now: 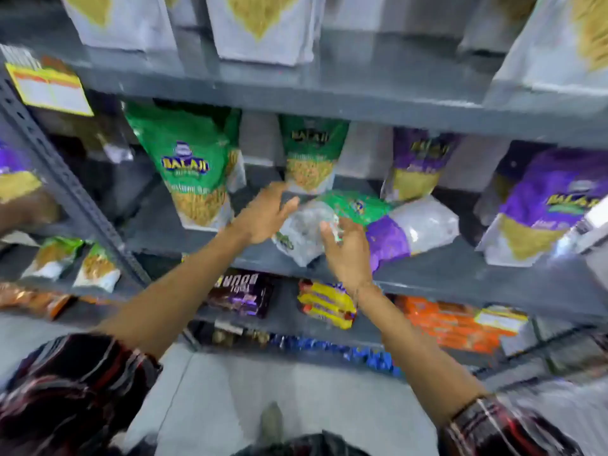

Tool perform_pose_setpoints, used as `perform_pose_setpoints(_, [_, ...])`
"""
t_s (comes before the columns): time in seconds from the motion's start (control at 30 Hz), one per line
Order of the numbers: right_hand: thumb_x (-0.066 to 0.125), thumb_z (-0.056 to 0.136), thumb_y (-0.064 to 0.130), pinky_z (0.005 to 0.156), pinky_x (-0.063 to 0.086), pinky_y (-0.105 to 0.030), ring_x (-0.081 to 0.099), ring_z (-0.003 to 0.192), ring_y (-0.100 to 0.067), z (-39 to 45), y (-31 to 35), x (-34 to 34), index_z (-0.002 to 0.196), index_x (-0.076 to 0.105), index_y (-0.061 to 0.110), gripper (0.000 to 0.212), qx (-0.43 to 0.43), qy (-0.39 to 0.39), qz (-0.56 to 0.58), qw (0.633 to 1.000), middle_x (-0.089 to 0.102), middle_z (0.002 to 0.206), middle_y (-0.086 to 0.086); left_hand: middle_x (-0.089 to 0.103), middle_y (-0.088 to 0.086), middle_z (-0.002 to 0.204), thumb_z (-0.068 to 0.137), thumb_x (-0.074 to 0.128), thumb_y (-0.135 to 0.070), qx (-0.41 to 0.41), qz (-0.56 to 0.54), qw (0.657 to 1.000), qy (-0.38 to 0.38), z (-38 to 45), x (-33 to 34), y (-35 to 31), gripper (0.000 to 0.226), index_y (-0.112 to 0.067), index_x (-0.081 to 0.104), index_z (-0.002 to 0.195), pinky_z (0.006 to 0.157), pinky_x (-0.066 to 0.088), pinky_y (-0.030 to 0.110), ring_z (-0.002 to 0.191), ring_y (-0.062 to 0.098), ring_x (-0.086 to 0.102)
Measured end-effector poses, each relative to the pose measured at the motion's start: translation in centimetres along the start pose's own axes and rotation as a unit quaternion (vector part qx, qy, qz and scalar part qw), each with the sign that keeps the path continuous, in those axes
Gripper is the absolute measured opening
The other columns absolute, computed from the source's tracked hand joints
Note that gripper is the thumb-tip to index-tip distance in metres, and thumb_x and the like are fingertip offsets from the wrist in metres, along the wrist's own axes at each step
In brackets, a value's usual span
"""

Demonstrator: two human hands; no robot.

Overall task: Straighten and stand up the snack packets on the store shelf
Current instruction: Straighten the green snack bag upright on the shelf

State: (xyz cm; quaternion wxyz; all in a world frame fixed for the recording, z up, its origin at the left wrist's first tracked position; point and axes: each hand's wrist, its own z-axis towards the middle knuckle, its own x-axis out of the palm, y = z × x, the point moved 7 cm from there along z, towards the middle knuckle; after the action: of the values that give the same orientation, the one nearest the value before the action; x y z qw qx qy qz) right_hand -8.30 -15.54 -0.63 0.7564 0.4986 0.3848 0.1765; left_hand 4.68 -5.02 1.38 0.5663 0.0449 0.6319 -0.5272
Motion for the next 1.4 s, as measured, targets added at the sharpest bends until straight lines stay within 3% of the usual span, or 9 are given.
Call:
perform_pose_setpoints(0.13, [0.058, 0.084, 0.048, 0.051, 0.039, -0.025, 0.048, 0.058, -0.010, 1.5, -5.5, 4.5, 0.090, 0.061, 0.016, 0.032, 0.263, 0.097, 0.054, 0.958, 0.059, 0.072, -0.002, 0.038, 0.020, 0.147, 0.096, 0.030, -0.051, -0.241, -0.021, 0.961, 0.134, 2.2, 3.2, 8.7, 0.065, -0.003, 0.036, 0.139, 0.110, 0.032, 0.044, 0.134, 0.035, 0.039])
perform_pose_setpoints(0.33, [0.064, 0.079, 0.050, 0.096, 0.045, -0.037, 0.056, 0.114, -0.021, 2.7, -8.9, 8.1, 0.110, 0.059, 0.016, 0.045, 0.401, 0.133, 0.225, 0.878, 0.061, 0.124, -0.003, 0.051, 0.007, 0.140, 0.087, 0.035, -0.066, -0.309, -0.227, 0.893, 0.236, 2.7, 6.1, 12.0, 0.068, -0.020, 0.043, 0.136, 0.093, 0.047, 0.036, 0.111, 0.026, 0.058])
perform_pose_setpoints(0.53, [0.072, 0.077, 0.033, 0.075, 0.056, -0.035, 0.065, 0.091, -0.023, 3.3, -9.8, 8.1, 0.111, 0.060, 0.007, 0.044, 0.409, 0.095, 0.246, 0.874, 0.067, 0.106, -0.009, 0.059, 0.002, 0.130, 0.081, 0.061, -0.053, -0.271, -0.239, 0.888, 0.285, 3.6, 7.0, 12.3, 0.063, -0.014, 0.051, 0.130, 0.095, 0.049, 0.032, 0.119, 0.018, 0.055])
perform_pose_setpoints(0.67, [0.068, 0.082, 0.016, 0.074, 0.056, -0.037, 0.066, 0.081, -0.019, 2.6, -9.6, 8.1, 0.117, 0.057, 0.001, 0.039, 0.381, 0.114, 0.273, 0.876, 0.069, 0.095, -0.005, 0.064, 0.008, 0.125, 0.087, 0.062, -0.036, -0.244, -0.252, 0.881, 0.317, 3.2, 6.7, 12.3, 0.047, -0.008, 0.056, 0.124, 0.102, 0.047, 0.033, 0.117, 0.017, 0.059])
perform_pose_setpoints(0.77, [0.064, 0.084, 0.006, 0.088, 0.054, -0.044, 0.065, 0.098, -0.026, 1.2, -9.2, 8.4, 0.115, 0.059, 0.005, 0.032, 0.326, 0.122, 0.302, 0.887, 0.067, 0.113, -0.013, 0.066, -0.003, 0.119, 0.083, 0.068, -0.035, -0.210, -0.218, 0.891, 0.338, 2.6, 6.1, 12.4, 0.041, -0.017, 0.058, 0.118, 0.089, 0.050, 0.018, 0.106, 0.002, 0.063])
perform_pose_setpoints(0.93, [0.071, 0.073, -0.004, 0.074, 0.057, -0.024, 0.068, 0.091, -0.008, 0.2, -8.4, 8.2, 0.102, 0.053, 0.020, 0.041, 0.195, 0.064, 0.260, 0.943, 0.068, 0.103, -0.002, 0.065, -0.004, 0.122, 0.057, 0.087, -0.033, -0.160, -0.150, 0.905, 0.365, 2.3, 5.1, 12.7, 0.073, -0.019, 0.055, 0.122, 0.100, 0.046, 0.028, 0.114, 0.011, 0.059])
perform_pose_setpoints(1.1, [0.072, 0.075, 0.002, 0.098, 0.048, -0.041, 0.056, 0.117, -0.024, 4.1, -7.9, 7.5, 0.124, 0.036, 0.013, 0.062, 0.108, 0.083, 0.130, 0.982, 0.057, 0.124, -0.007, 0.065, -0.009, 0.121, 0.040, 0.092, -0.018, -0.122, -0.224, 0.945, 0.207, 4.6, 4.0, 12.8, 0.091, -0.028, 0.052, 0.121, 0.093, 0.051, 0.029, 0.110, 0.007, 0.061])
perform_pose_setpoints(1.27, [0.070, 0.075, -0.001, 0.094, 0.051, -0.038, 0.056, 0.115, -0.024, 9.7, -7.2, 7.7, 0.120, 0.038, 0.016, 0.057, 0.065, 0.105, 0.021, 0.992, 0.057, 0.119, -0.002, 0.062, -0.007, 0.122, 0.038, 0.093, -0.023, -0.150, -0.195, 0.969, 0.009, 5.6, 3.3, 13.8, 0.101, -0.022, 0.045, 0.126, 0.087, 0.049, 0.028, 0.111, 0.015, 0.058])
perform_pose_setpoints(1.4, [0.069, 0.074, -0.004, 0.095, 0.051, -0.038, 0.058, 0.109, -0.024, 11.5, -8.0, 8.6, 0.123, 0.038, 0.011, 0.060, 0.068, 0.118, -0.017, 0.991, 0.061, 0.121, -0.011, 0.063, 0.003, 0.124, 0.038, 0.094, -0.021, -0.181, -0.182, 0.966, -0.044, 5.3, 4.3, 14.5, 0.102, -0.015, 0.044, 0.127, 0.088, 0.050, 0.029, 0.108, 0.017, 0.058])
